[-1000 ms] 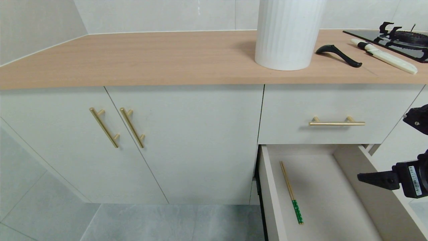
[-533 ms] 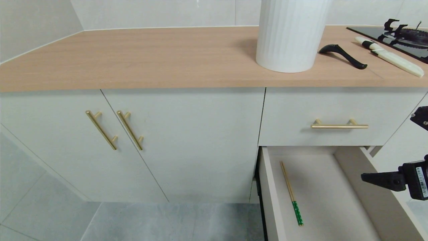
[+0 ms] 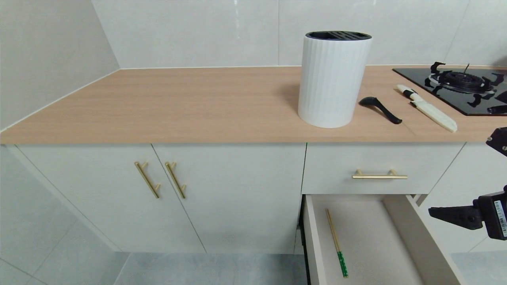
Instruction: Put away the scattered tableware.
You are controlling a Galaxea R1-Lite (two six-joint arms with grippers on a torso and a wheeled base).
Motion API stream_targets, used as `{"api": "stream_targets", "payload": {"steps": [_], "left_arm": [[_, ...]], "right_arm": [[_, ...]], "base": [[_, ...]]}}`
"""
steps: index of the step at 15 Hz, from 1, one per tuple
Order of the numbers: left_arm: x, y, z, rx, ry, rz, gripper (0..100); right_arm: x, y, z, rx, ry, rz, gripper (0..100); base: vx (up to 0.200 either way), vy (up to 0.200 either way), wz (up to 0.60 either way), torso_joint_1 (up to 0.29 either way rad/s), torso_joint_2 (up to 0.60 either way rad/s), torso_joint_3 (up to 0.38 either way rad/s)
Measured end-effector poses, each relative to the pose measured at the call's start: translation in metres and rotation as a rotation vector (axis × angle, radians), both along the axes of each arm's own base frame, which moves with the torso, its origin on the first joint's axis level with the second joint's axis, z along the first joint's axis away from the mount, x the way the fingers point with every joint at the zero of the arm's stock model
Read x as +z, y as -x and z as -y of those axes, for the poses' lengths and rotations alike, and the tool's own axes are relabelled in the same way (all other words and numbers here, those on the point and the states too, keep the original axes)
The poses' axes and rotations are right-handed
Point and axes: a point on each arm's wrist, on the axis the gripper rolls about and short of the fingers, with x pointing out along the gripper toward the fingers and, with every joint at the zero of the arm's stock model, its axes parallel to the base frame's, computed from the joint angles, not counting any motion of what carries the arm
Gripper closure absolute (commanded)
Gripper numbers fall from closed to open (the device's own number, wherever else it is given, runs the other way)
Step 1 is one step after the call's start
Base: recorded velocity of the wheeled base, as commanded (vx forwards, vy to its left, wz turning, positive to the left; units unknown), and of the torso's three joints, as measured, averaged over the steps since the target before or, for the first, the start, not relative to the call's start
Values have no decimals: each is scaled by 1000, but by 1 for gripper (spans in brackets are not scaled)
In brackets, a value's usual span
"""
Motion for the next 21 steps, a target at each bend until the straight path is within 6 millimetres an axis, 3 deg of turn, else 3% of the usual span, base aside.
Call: {"api": "stream_targets", "payload": {"steps": [8, 14, 17, 21], "left_arm": [[0, 0, 0, 0, 0, -1, 0], [0, 0, 0, 0, 0, -1, 0], [0, 0, 0, 1, 0, -1, 0], [0, 0, 0, 0, 0, -1, 0]], "right_arm": [[-2, -2, 0, 2, 7, -8, 0], [-12, -7, -2, 47, 62, 10, 0], [-14, -24, -6, 52, 60, 76, 0], [10, -80, -10, 93, 44, 211, 0]], "base": [[0, 0, 0, 254, -480, -262], [0, 0, 0, 53, -105, -54], [0, 0, 0, 0, 0, 0], [0, 0, 0, 0, 0, 0]]}}
